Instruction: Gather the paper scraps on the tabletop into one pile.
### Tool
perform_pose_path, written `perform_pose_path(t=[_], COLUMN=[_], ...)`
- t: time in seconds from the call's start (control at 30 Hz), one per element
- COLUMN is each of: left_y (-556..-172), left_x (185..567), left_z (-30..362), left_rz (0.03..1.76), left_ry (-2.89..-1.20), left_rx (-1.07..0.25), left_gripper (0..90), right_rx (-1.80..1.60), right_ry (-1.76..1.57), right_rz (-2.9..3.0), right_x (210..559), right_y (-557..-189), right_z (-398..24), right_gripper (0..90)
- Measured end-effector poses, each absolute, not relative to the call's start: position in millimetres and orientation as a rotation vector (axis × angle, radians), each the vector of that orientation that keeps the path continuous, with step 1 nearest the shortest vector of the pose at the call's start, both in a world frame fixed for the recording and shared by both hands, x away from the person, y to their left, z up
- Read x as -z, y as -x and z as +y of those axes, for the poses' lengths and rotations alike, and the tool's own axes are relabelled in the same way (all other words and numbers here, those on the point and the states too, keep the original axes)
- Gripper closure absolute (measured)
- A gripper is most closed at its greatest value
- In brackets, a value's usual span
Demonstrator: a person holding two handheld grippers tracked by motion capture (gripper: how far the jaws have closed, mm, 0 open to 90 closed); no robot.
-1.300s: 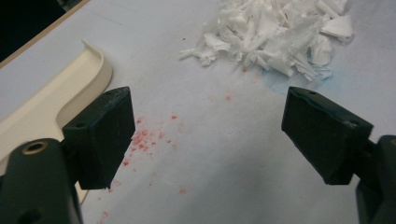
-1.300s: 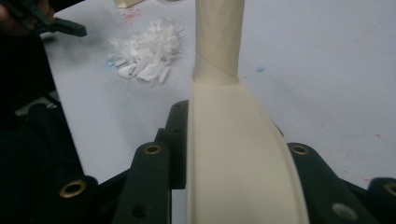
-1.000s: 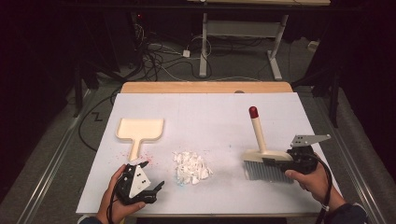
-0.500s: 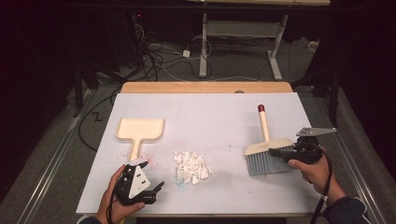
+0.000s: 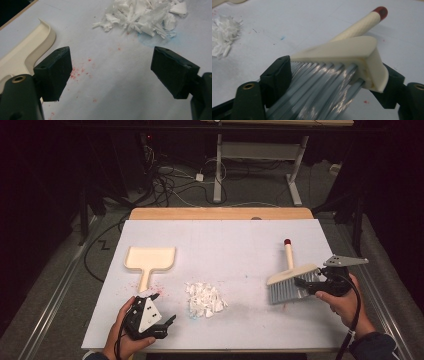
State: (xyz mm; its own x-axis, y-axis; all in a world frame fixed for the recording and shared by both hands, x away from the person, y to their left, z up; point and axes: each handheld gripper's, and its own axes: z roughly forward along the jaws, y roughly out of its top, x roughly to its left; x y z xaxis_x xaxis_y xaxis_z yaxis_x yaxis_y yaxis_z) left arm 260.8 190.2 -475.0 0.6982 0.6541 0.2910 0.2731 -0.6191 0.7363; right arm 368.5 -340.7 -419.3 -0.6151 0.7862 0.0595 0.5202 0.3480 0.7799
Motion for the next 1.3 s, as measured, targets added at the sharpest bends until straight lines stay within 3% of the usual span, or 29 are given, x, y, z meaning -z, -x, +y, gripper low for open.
perform_pose_path(t=[0.17, 0.53, 1.0, 1.3], left_y=[-260.6, -261.2, -260.8, -262.8], left_x=[474.9, 475.5, 475.1, 474.6], left_z=[190.0, 188.8, 189.1, 186.7], left_rz=[0.700, 0.700, 0.698, 0.695], left_ry=[-2.229, -2.233, -2.227, -2.228], left_rx=[-0.724, -0.721, -0.722, -0.731], left_gripper=[16.6, 16.6, 16.6, 16.6], right_rx=[-1.080, -1.003, -1.092, -1.077], right_ry=[-1.155, -1.021, -0.878, -0.815], right_rz=[2.243, 2.138, 1.980, 1.955], right_x=[416.9, 404.9, 386.9, 400.0], right_y=[-365.9, -354.2, -330.9, -312.1], right_z=[-342.5, -340.1, -310.6, -289.5], right_gripper=[21.7, 24.6, 23.8, 22.0])
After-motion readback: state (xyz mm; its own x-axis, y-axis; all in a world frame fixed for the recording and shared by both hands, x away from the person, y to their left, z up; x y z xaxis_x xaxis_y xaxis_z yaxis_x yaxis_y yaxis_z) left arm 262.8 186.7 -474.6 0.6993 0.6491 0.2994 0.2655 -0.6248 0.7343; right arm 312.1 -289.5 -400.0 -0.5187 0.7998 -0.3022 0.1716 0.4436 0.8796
